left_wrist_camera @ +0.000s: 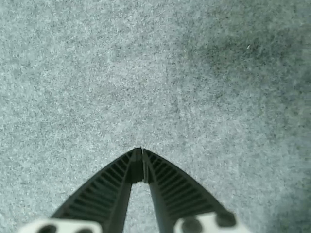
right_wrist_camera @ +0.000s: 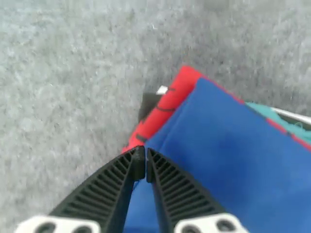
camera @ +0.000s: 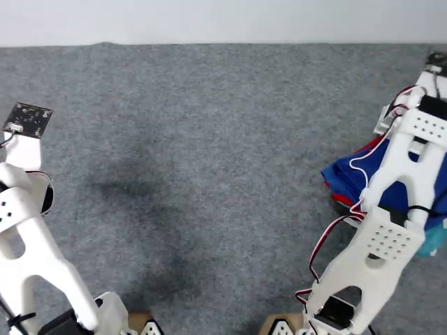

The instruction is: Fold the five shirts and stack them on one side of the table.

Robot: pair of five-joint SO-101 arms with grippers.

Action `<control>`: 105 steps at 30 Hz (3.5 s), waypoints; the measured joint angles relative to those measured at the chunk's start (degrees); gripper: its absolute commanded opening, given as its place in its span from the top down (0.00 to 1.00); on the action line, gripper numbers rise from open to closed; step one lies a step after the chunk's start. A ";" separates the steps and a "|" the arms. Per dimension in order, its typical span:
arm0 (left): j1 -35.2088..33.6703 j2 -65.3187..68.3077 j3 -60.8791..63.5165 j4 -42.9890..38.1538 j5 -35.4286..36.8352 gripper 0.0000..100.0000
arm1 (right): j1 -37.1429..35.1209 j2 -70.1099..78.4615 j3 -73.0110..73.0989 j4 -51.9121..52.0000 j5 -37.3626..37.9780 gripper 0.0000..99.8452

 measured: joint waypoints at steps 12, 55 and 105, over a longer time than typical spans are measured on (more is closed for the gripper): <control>0.00 0.00 0.00 0.00 0.00 0.99 | -0.09 10.81 -4.66 -17.32 0.53 0.99; 16.97 -45.27 22.77 1.85 30.24 0.99 | -5.98 -44.31 15.30 26.11 -6.24 0.99; 39.38 -79.82 76.48 -18.90 37.63 0.99 | -32.44 -140.22 135.82 -1.41 -3.69 0.99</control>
